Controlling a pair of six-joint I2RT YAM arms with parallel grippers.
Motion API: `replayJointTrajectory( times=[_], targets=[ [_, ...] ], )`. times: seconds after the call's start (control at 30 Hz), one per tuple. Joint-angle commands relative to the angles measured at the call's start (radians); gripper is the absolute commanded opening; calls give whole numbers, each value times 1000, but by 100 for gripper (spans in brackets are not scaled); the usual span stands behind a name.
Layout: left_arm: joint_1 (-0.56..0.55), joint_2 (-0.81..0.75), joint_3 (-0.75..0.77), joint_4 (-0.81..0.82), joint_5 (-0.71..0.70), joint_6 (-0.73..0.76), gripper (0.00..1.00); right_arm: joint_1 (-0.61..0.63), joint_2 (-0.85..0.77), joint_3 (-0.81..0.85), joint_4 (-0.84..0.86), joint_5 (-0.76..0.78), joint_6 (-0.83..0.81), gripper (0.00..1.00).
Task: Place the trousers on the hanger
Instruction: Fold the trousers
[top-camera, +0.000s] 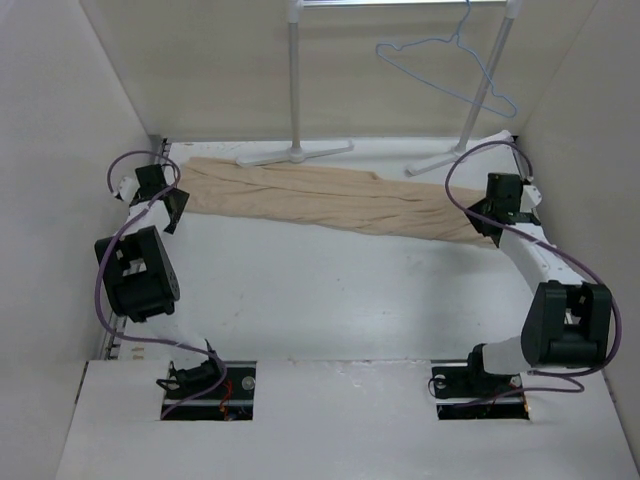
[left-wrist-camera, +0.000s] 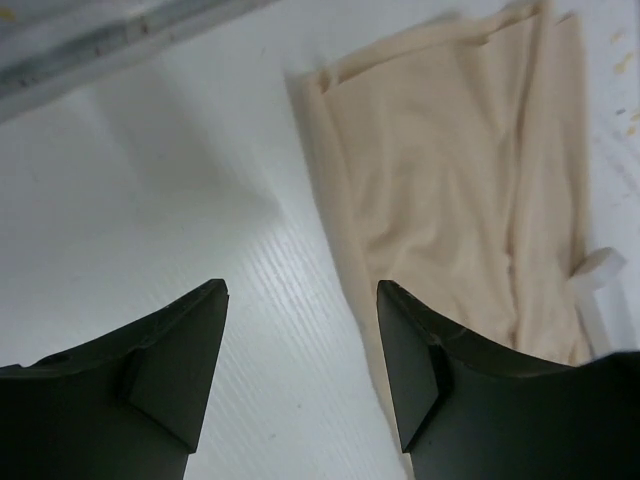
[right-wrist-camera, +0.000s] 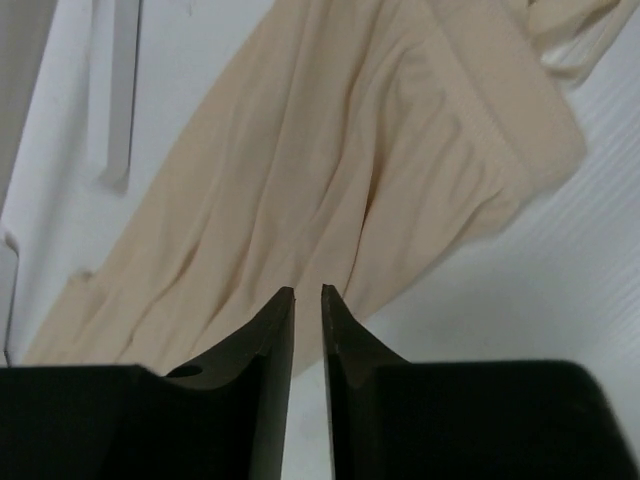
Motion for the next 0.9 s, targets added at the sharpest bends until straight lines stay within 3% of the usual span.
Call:
replayJointTrajectory(
  times=[0.0,0.33,0.5,0.7,0.87],
  targets=[
    [23,77,-16,57,178,-57,59,38,-82,-39,83,-34,-5,28],
    [16,318,140,83,129,-73,54,43,-252,-178,66,-54,-42,41],
    [-3,420,210,118,126,-102,34,-6,-259,-221,55,-63,-38,52],
    [-4,455,289,181,114,-108,5,-86,-95,-201,69,-110,-76,66],
    [-4,406,300,212,114,-99,0,-164,11,-159,76,-127,-85,71]
  ],
)
